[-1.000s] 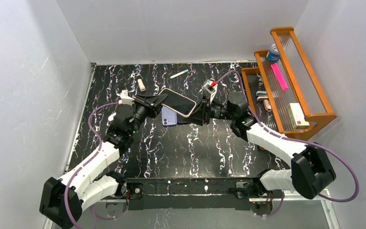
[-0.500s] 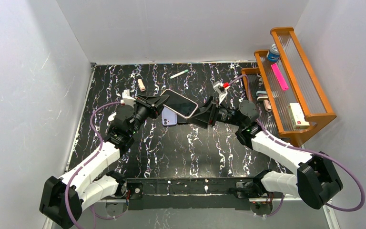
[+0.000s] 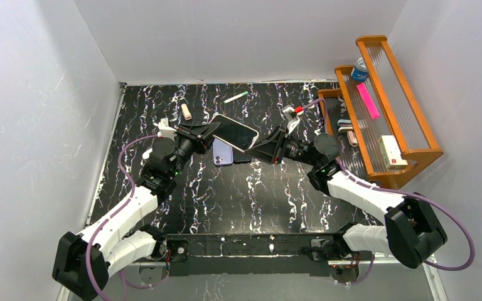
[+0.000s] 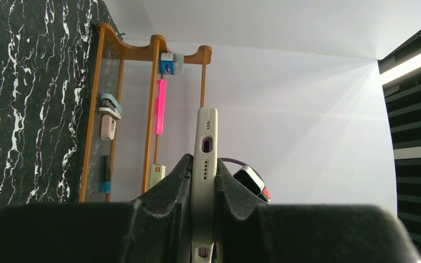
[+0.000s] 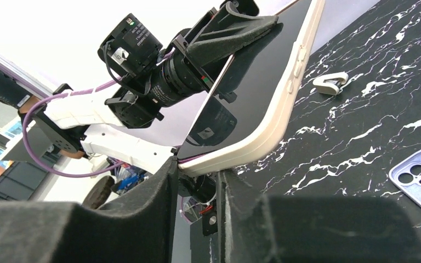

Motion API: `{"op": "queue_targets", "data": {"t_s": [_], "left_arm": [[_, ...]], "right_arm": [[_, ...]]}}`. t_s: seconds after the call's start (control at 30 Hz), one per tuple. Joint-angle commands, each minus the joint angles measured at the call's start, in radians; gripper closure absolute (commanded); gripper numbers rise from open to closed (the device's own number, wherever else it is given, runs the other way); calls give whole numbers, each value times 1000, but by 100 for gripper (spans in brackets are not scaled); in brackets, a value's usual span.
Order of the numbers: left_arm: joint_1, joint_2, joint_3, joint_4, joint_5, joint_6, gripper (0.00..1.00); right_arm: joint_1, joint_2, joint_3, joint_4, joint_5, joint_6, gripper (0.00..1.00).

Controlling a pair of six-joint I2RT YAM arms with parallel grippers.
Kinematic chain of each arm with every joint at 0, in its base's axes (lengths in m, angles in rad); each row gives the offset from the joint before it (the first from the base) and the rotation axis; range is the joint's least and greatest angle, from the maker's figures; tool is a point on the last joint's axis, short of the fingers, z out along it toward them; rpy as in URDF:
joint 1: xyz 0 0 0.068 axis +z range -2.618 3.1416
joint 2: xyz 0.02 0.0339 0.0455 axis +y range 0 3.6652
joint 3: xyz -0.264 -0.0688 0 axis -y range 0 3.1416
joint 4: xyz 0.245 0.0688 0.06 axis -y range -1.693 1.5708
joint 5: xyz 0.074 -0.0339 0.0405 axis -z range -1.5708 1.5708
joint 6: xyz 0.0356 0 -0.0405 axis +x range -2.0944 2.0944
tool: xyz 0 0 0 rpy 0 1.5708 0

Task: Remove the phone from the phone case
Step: Remove the phone case from the phone.

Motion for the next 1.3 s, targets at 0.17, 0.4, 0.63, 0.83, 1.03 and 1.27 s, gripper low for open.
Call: {"op": "queue_targets", "data": {"t_s": [0.17, 0.4, 0.63, 0.83, 1.03, 1.27], "left_arm": [[-10, -2, 33, 59, 111, -101, 100], [-13, -1, 62, 61, 140, -91, 100], [29, -42, 68, 14, 114, 77, 100], [158, 36, 193, -84, 319, 310, 100], [180, 106, 352, -288, 486, 657, 100], [182, 173, 474, -437, 651, 887, 100]], "right_arm": [[-16, 44, 98, -46, -26, -225, 92], [-15, 114, 216, -193, -54, -379, 99], [-45, 103, 211, -259, -99, -378, 90], [-131, -21, 161, -510, -169, -468, 60], [-139, -83, 247, -835, -180, -698, 22], [-138, -47, 351, -1003, -326, -833, 8]]}}
